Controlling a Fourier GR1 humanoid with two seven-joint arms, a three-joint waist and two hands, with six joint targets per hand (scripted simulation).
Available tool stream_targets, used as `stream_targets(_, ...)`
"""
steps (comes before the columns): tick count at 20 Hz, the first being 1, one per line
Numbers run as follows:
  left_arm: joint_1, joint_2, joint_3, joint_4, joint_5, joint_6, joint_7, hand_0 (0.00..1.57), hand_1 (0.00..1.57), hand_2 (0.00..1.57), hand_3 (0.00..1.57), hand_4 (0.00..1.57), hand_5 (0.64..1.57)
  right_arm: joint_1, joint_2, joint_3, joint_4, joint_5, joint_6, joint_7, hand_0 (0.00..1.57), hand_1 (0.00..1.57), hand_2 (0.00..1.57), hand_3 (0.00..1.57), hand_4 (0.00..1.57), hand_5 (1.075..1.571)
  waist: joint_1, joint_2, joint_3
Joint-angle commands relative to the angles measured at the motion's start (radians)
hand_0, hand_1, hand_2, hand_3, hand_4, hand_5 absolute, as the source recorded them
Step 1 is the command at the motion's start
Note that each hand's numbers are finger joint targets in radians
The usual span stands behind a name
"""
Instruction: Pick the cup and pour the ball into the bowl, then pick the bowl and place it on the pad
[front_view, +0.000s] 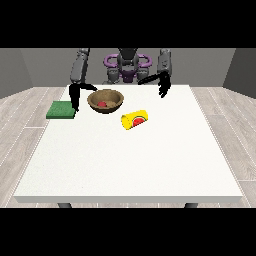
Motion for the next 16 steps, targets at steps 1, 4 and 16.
stream_targets(1, -0.023, -0.032, -0.090, -0.088, -0.009, 0.012, 0.074, 0.00, 0.00, 0.00, 0.00, 0.00, 1.547, 0.008, -0.001, -0.042, 0.114, -0.011, 0.008, -0.134, 0.00, 0.00, 0.00, 0.00, 0.21, 1.546, 0.067, 0.036, 0.0014)
stream_targets(4, -0.024, -0.018, -0.056, -0.096, 0.002, -0.025, 0.073, 0.00, 0.00, 0.00, 0.00, 0.00, 1.554, -0.036, -0.052, -0.061, 0.147, -0.043, 0.052, -0.054, 0.00, 0.00, 0.00, 0.00, 0.26, 1.549, 0.070, 0.023, 0.0009)
stream_targets(16, -0.040, -0.002, -0.068, -0.142, 0.017, -0.076, 0.071, 0.00, 0.00, 0.00, 0.00, 0.00, 1.562, -0.006, 0.044, -0.072, 0.084, -0.070, -0.002, -0.082, 0.00, 0.00, 0.00, 0.00, 0.23, 1.532, 0.143, 0.065, 0.0004)
